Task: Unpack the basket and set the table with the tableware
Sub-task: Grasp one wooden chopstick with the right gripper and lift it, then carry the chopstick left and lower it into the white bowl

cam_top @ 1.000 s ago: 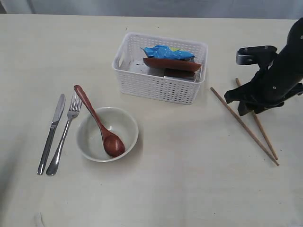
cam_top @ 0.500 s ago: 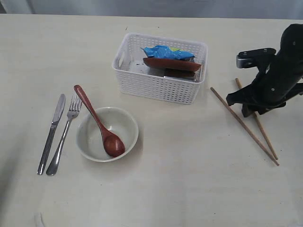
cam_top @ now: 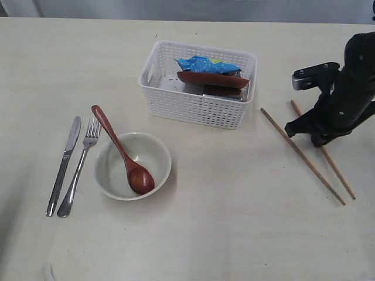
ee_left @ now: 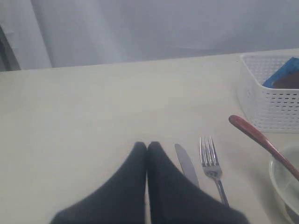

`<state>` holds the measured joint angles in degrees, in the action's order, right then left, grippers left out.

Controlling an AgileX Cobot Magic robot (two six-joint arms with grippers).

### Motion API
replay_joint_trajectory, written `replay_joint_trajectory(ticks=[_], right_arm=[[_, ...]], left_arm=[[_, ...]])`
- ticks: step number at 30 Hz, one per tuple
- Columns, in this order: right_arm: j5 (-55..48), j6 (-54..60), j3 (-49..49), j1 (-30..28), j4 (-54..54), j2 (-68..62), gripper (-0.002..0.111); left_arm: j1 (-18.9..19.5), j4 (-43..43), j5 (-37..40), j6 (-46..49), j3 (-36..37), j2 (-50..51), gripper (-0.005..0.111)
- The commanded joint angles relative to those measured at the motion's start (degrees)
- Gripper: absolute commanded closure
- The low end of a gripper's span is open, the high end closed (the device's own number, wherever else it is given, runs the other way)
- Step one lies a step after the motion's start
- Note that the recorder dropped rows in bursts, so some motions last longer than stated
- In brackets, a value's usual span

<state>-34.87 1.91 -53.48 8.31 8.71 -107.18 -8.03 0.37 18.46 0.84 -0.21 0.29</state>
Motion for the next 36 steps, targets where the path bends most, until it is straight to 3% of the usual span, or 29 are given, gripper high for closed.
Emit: replay_joint_trajectory(ticks=[1,8,17,20,22,27,30,36], right_arm=[[-1.06,-0.22,0.26,-0.12,0.43,5.77,0.109],[-7.24,-0.59,0.26,-0.12,-5.57,17.61,0.109],[-21.62,7.01,0.26,1.18,-33.51,28.74,0.109],[-21.58,7.01,0.26,6.12,-41.26,30.67,0.109],[-19.6,5.89,0.26,12.48,-48.3,30.81,0.109],[-4.13,-1.91,0.26,31.48,-54.69,24.65,0.109],[3.83,-2.45,0.26,38.63,-61.55,17.96,0.109],[13.85,-1.19,0.26,40.44,-70.61,9.12,0.109]], left_arm=[[0.17,-0.37,-0.08,-0.24,0.21,-0.29,0.107],[0.17,-0.37,-0.08,-0.24,0.21,-0.29,0.107],[0.17,-0.37,-0.08,-0.24,0.21,-0.29,0.107],[0.17,-0.37,-0.08,-0.24,0.21,-0.29,0.107],[0.17,-0.37,-0.08,-0.24,0.21,-0.29,0.107],[0.17,-0.37,-0.08,-0.24,0.21,-0.29,0.107],[0.17,-0.37,-0.08,-0.24,0.21,-0.29,0.107],[0.17,-0.37,-0.08,-0.24,0.21,-0.29,0.107]])
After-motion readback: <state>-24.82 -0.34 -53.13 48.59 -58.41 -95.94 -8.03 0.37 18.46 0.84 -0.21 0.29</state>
